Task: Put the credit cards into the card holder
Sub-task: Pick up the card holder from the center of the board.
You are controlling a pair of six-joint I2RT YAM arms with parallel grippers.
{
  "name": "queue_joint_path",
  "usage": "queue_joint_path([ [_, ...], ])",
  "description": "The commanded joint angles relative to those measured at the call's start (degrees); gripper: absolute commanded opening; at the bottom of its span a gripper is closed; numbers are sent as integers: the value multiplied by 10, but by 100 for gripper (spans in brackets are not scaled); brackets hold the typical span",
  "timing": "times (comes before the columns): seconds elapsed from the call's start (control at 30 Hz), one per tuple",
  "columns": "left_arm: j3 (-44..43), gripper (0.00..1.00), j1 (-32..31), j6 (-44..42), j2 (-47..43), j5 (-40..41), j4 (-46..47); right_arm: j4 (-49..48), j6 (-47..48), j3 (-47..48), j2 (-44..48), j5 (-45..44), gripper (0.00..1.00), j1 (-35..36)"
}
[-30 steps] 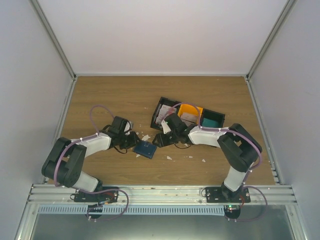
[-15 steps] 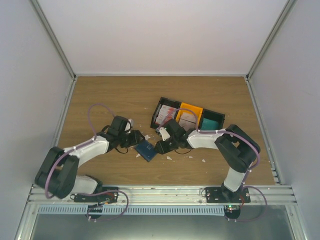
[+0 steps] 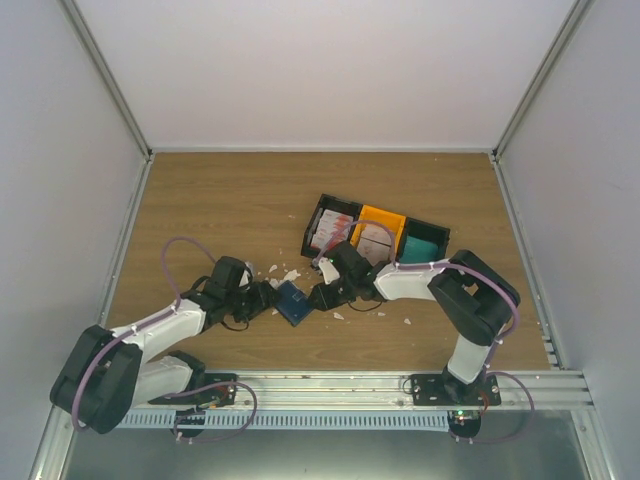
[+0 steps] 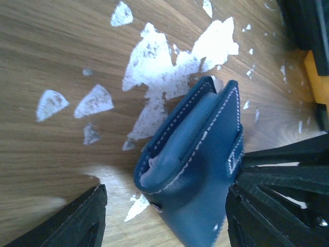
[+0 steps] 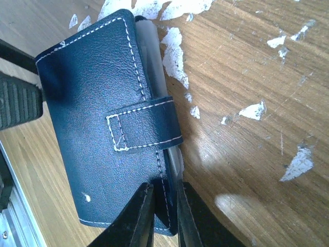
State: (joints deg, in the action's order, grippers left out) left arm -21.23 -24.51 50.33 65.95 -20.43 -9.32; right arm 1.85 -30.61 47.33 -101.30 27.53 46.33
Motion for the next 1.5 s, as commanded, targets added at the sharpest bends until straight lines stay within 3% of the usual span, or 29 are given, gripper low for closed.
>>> queue_joint_path([
  [0.0,25,65,-7,50,-1,-34,46,-1,-13,-16,-26,-1,14,8],
  [0.13,34,62,-7,42,35,-67,133,-11,-9,-16,-29,11,13,7],
  [0.23,29,51,-6,21,70,-79,197,-15,-4,-17,-27,19,13,2],
  [0.37,24,28,-6,-19,82,-79,251,-24,-1,-27,-14,37,13,-16],
  [0.47,11,1,-7,-59,53,-68,248,-37,-5,-37,22,39,15,-31],
  [0.63,-38,0,-10,-128,-10,-65,207,-41,-51,-47,135,6,34,-62],
  [0.83,-86,0,-30,-199,-87,-38,193,-23,-136,-34,311,-40,77,-90],
  [0.93,-110,0,-42,-242,-118,-12,219,1,-187,-12,375,-45,87,-110],
  [1.1,-132,0,-52,-401,-136,-45,320,6,-287,18,433,-36,90,-114],
  [1.33,-61,0,-75,-748,-136,-148,552,-39,-426,30,415,70,88,-115],
  [1.47,-55,0,-76,-850,-133,-191,580,-118,-510,3,417,94,87,-114],
])
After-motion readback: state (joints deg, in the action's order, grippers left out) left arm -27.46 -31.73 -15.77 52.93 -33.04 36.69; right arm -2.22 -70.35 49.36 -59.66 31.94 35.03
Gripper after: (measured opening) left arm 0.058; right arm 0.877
